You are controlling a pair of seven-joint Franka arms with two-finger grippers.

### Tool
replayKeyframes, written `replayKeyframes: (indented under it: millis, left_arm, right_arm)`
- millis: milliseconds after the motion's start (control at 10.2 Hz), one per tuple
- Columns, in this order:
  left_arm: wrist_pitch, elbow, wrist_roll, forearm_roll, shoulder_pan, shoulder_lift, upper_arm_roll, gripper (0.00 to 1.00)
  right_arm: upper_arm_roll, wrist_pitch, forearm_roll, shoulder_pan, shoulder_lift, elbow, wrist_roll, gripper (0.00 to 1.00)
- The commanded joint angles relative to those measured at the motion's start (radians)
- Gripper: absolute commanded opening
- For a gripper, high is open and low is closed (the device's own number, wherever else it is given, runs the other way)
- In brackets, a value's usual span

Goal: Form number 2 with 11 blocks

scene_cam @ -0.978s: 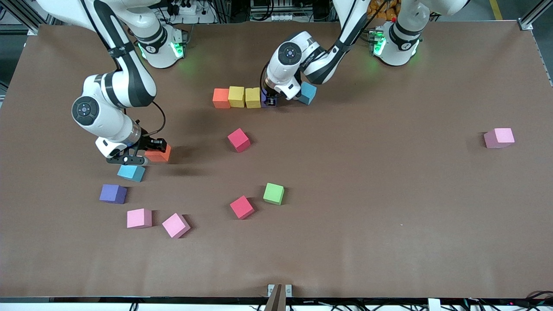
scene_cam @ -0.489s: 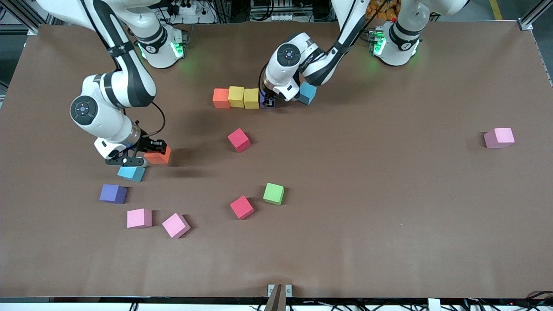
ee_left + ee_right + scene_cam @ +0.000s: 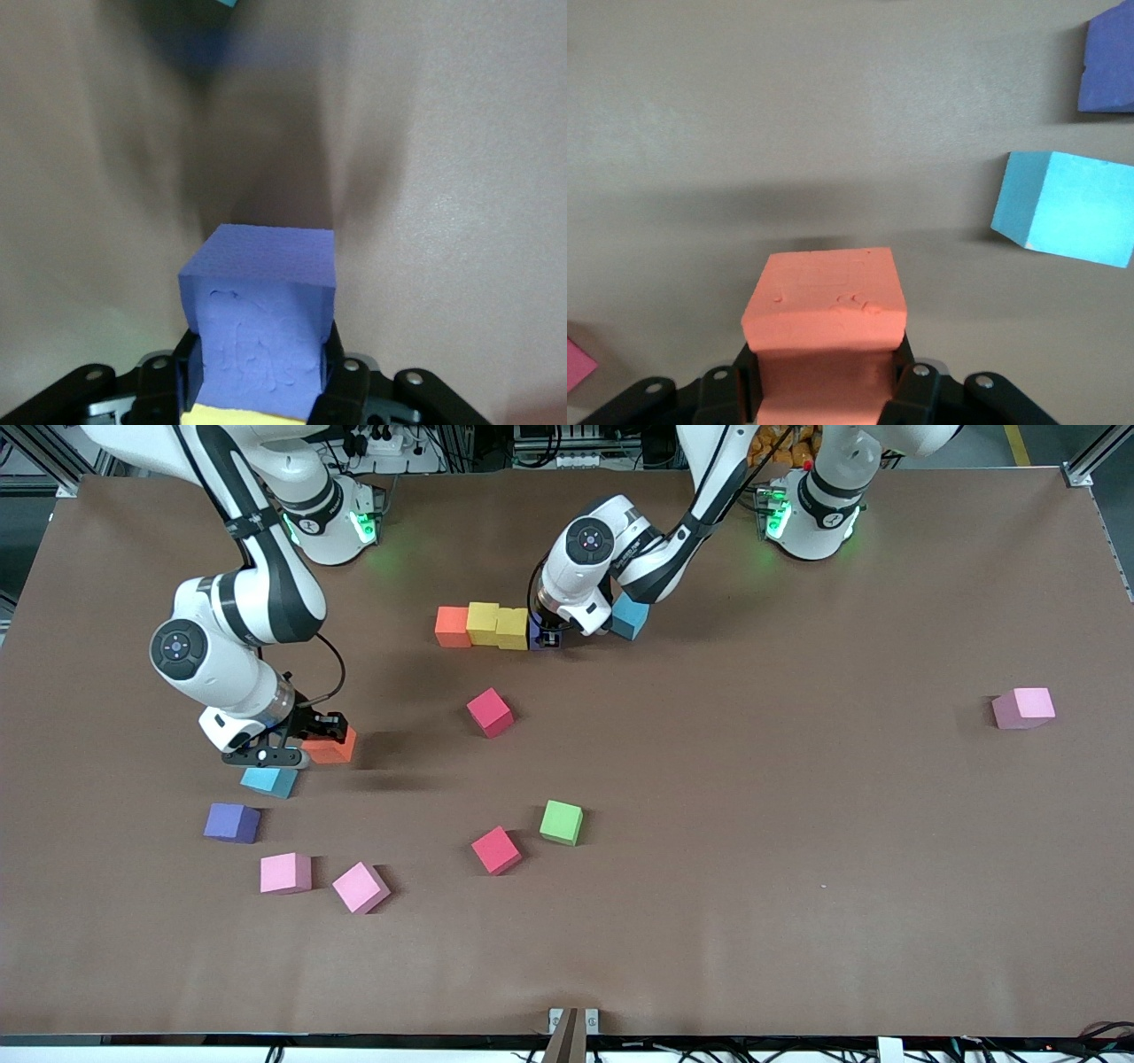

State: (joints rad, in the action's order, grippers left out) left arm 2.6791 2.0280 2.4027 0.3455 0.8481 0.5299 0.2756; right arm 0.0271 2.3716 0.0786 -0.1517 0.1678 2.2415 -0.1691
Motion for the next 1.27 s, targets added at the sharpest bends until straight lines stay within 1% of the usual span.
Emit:
replayKeyframes:
  millis: [0, 293, 684, 880, 1173]
  left_arm:
    - [0.013, -0.019, 0.009, 0.010, 0.002, 0.030, -0.006, 0.00]
    - [0.010, 0.043, -0.045, -0.006, -0.006, -0.004, -0.006, 0.00]
    - [0.007, 0.067, -0.114, -0.007, -0.010, -0.016, -0.006, 0.00]
    - [-0.010, 0.066, -0.218, -0.008, -0.041, -0.019, -0.004, 0.00]
    - [-0.129, 0.046, -0.360, -0.010, -0.063, -0.057, -0.006, 0.00]
  right_arm:
    - [-0.006, -0.015, 0.020, -0.020, 0.010, -0.026, -0.023, 0.00]
    - [-0.006, -0.020, 0.020, -0.022, 0.012, -0.040, -0.027, 0.00]
    - [-0.006, -0.020, 0.020, -0.031, 0.018, -0.046, -0.029, 0.00]
    - [-0.006, -0.020, 0.020, -0.032, 0.019, -0.051, -0.029, 0.00]
    - [-0.006, -0.020, 0.020, -0.031, 0.021, -0.056, -0.029, 0.00]
